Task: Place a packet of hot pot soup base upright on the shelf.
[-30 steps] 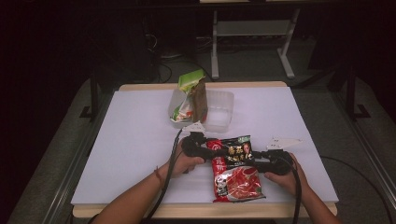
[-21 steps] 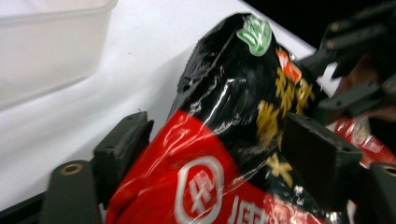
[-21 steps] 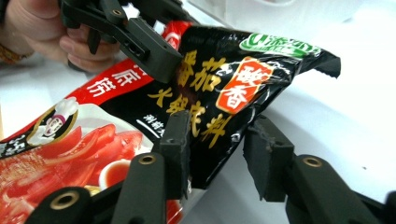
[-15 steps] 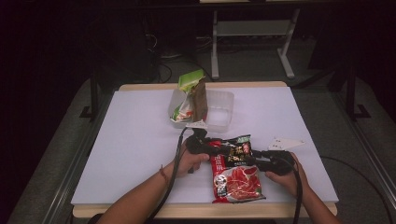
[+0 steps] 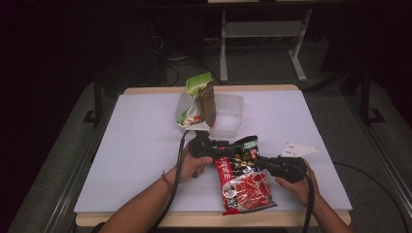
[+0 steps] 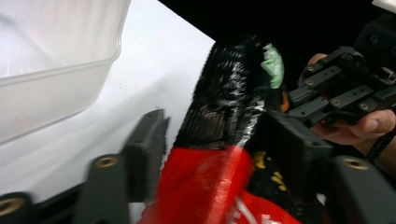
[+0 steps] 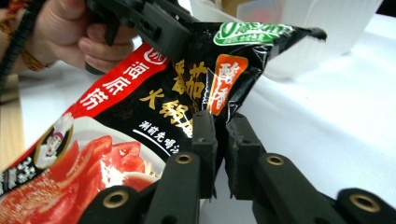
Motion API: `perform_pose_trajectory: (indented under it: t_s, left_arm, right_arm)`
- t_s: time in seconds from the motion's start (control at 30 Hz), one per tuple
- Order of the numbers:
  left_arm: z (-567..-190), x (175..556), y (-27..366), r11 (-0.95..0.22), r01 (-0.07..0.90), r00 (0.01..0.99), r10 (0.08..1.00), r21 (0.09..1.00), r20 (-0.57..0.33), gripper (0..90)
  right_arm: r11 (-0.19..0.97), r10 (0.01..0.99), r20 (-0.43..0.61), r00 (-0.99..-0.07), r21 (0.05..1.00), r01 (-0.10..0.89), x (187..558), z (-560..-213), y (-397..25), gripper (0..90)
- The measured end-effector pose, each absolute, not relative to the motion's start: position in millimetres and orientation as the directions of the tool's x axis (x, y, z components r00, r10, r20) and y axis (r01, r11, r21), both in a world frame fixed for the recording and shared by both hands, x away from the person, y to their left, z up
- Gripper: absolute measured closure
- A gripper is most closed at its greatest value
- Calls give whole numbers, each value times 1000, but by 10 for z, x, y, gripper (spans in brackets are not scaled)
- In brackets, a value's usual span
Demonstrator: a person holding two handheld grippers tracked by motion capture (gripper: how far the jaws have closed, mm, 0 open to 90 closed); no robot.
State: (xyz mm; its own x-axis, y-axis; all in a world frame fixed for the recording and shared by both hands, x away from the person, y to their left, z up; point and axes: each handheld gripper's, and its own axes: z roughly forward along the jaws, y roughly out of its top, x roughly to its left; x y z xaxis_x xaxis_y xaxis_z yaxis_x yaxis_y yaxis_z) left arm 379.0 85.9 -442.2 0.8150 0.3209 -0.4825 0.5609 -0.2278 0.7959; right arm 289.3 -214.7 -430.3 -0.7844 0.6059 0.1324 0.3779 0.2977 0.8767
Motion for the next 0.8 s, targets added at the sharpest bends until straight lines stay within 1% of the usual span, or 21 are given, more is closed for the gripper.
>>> perform_pose_trajectory:
  t_s: [0.1,0.2,0.33,0.43,0.47,0.5,0.57,0.6,0.73,0.8]
  left_arm:
    - [-4451,3778,866,-265,569,813,326,779,-483,253]
    - [-4495,3754,865,-299,574,814,303,762,-495,215]
    - [-4513,3701,824,-302,578,815,254,758,-521,246]
    - [-4508,3686,821,-293,579,815,228,761,-533,316]
    - [-4506,3683,825,-289,578,816,201,763,-542,376]
    - [-4493,3669,820,-292,562,827,189,774,-530,466]
    - [-4442,3632,813,-296,537,844,200,790,-498,571]
    - [-4414,3619,814,-304,522,853,207,797,-479,592]
    - [-4312,3580,847,-296,500,865,213,814,-454,666]
    - [-4271,3573,864,-289,496,867,223,819,-446,696]
  right_arm:
    - [291,602,133,-787,882,371,2879,-4293,-2154,839]
    - [290,599,125,-791,887,360,2867,-4283,-2158,840]
    - [289,599,113,-793,893,346,2858,-4275,-2142,839]
    - [283,595,116,-795,896,342,2859,-4276,-2156,838]
    - [285,595,110,-796,897,337,2858,-4273,-2153,836]
    - [283,595,110,-796,898,336,2858,-4269,-2152,834]
    - [287,595,106,-796,897,335,2865,-4266,-2146,821]
    - [286,593,108,-798,898,334,2869,-4267,-2147,818]
    - [269,584,118,-803,905,328,2878,-4255,-2166,775]
    - [264,593,107,-798,910,319,2879,-4230,-2177,677]
